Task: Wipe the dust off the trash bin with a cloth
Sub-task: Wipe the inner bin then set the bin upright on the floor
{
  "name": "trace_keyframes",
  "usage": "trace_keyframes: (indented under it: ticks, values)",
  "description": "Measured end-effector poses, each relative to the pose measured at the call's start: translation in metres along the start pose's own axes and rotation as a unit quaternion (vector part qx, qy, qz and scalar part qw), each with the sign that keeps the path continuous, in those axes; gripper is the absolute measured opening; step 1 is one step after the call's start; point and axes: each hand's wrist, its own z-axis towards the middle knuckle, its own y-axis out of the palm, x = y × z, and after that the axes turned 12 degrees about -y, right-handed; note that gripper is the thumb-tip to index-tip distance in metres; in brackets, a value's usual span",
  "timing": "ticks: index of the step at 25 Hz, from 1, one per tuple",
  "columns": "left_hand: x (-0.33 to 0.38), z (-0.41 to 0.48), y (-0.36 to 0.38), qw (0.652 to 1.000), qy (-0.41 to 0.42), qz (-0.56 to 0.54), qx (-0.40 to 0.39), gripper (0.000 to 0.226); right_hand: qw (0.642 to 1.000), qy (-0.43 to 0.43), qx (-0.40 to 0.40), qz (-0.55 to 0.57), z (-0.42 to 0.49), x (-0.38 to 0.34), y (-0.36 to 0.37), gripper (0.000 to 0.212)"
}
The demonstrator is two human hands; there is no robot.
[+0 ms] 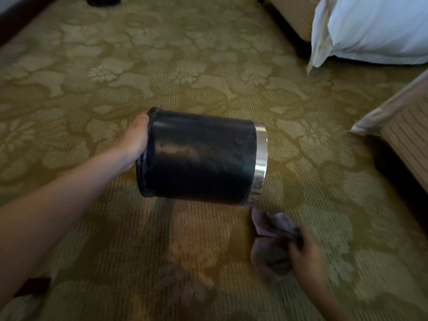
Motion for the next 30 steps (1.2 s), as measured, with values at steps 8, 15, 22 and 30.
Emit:
trace_keyframes:
  ticks: [8, 15, 22, 30]
  values:
    - [-0.004, -0.004, 0.001, 0.998, -0.002, -0.058, -0.019, 0.045, 0.966, -0.173, 0.189, -0.019, 0.117, -0.137, -0.081, 0.047]
    - [-0.023, -0.021, 0.001, 0.950, -0.117, -0.264, -0.116, 0.047, 0.932, -0.334, 0.075, -0.118, 0.107, -0.233, 0.040, 0.061]
    - [-0.046, -0.018, -0.001, 0.926, -0.117, -0.320, -0.161, 0.047, 0.857, -0.481, -0.001, -0.182, 0.100, -0.252, 0.064, 0.048]
    - [-0.055, -0.048, 0.005, 0.956, -0.056, -0.261, -0.122, 0.050, 0.921, -0.264, 0.160, -0.239, 0.137, -0.194, 0.008, 0.034]
